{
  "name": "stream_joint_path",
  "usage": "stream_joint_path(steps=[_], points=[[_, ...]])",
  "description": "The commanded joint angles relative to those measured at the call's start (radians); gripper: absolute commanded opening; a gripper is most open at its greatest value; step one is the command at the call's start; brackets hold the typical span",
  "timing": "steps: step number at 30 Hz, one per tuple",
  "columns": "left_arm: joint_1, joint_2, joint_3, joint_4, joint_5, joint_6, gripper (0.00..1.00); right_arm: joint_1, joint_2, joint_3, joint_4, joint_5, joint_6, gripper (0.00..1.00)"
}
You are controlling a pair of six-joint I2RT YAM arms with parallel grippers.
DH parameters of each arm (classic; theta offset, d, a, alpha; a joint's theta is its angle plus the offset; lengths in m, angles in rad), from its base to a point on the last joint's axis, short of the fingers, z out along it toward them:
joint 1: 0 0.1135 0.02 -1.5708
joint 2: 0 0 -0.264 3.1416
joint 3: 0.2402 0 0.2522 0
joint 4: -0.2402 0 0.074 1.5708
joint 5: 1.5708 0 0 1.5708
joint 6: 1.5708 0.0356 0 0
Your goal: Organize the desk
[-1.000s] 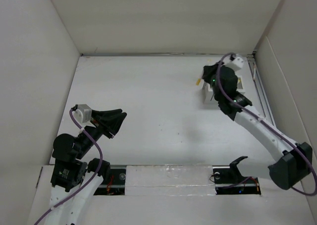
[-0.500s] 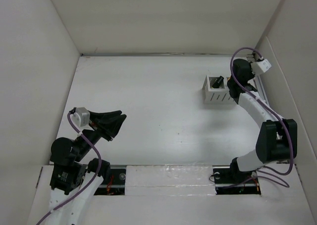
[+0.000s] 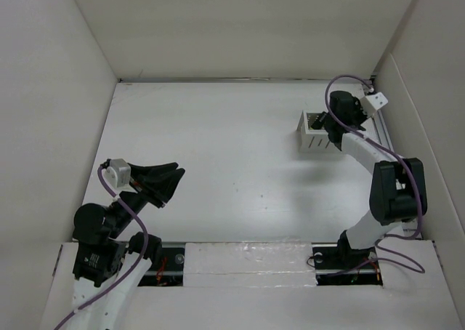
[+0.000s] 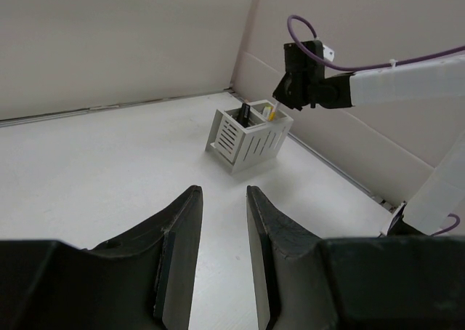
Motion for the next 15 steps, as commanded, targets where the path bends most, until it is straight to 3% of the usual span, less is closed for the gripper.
stream_joint_path(steps=[1,7,9,10,11,12,13,14,15], points=[[0.004,-0.012,0.006,0.055,0.012,-0.005,0.28,0.040,0.008,0.044,0.006,0.103,-0.046,0.00],[0.004,-0.023,0.006,0.057,0.004,-0.007,0.28,0.111,0.037,-0.001,0.014,0.140,-0.046,0.00],[0.004,-0.017,0.006,0.054,0.007,-0.005,0.28,0.129,0.057,0.002,0.014,0.142,-0.043,0.04],[0.004,-0.009,0.009,0.049,0.009,-0.003,0.28,0.166,0.080,0.027,-0.023,0.157,-0.029,0.19],[0.004,-0.009,0.009,0.049,0.009,-0.003,0.28,0.166,0.080,0.027,-0.023,0.157,-0.029,0.20],[0.004,-0.011,0.009,0.052,0.008,-0.003,0.28,0.178,0.085,0.035,-0.034,0.165,-0.029,0.26],[0.004,-0.011,0.007,0.052,0.008,-0.005,0.28,0.189,0.082,0.041,-0.041,0.166,-0.031,0.39],[0.004,-0.011,0.007,0.054,0.006,-0.003,0.28,0.204,0.073,0.042,-0.049,0.157,-0.028,0.44],[0.004,-0.003,0.007,0.049,0.006,-0.003,0.29,0.215,0.024,0.041,-0.069,0.104,-0.002,0.59]])
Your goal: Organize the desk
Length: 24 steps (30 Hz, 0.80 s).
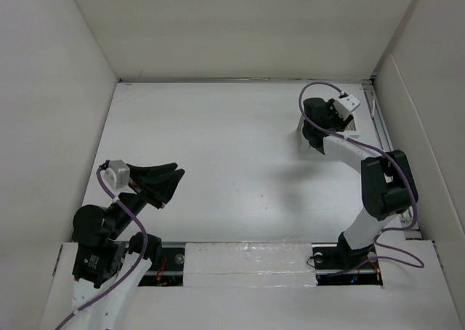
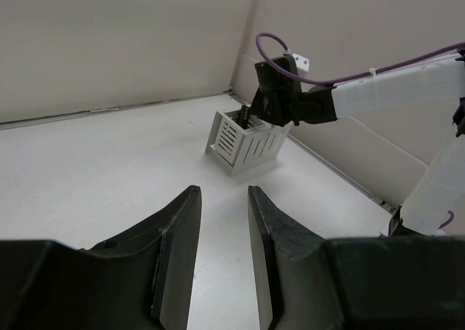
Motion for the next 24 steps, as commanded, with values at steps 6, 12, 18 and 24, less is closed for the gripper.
stream_joint_path(steps=[6,12,18,24], points=[[0.004,0.006,0.011,0.048,-0.009,-0.002,0.47,0.046,-0.238,-0.015,-0.073,-0.229,0.086,0.70],[0.004,-0.002,0.017,0.031,-0.038,-0.002,0.77,0.244,-0.565,-0.208,0.063,-0.542,0.092,1.00],[0.004,0.005,0.019,0.031,-0.056,-0.008,0.88,0.498,-0.705,-0.311,0.059,-0.849,-0.009,1.00],[0.004,0.011,0.012,0.042,-0.041,-0.007,0.87,0.597,-0.791,-0.438,0.068,-0.922,-0.021,1.00]])
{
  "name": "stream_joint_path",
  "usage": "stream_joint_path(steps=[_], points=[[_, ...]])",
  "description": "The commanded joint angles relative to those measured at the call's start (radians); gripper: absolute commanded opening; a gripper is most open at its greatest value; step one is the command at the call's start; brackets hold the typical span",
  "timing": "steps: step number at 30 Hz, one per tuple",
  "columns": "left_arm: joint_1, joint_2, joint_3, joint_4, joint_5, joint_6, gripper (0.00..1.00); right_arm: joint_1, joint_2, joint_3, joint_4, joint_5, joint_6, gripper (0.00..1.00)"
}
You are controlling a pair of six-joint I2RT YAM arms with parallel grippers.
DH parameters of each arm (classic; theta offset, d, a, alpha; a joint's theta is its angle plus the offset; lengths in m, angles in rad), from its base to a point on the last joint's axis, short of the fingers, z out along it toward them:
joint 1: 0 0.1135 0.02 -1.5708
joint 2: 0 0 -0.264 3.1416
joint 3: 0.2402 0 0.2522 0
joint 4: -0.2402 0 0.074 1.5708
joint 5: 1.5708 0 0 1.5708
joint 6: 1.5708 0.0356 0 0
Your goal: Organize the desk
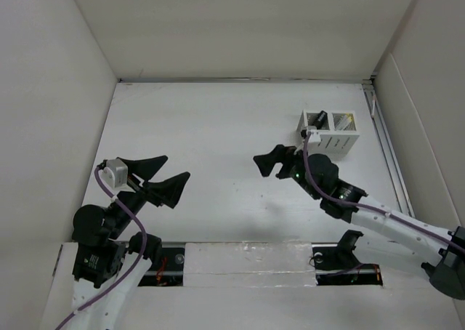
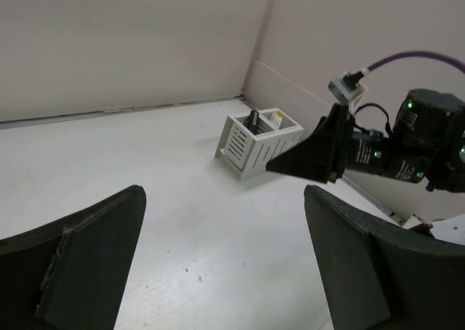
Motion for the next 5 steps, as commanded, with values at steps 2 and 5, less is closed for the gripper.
stream_joint_path(steps=[2,5], points=[[0.004,0.010,0.004,0.051,0.010,-0.007,0.86,0.034,-0.074,-0.087,0.035,-0.098,-0.012,1.00],[0.004,0.030,0.009,0.042,0.014,-0.012,0.87,0.043,-0.105,-0.122,0.058,-0.094,0.000,1.00]])
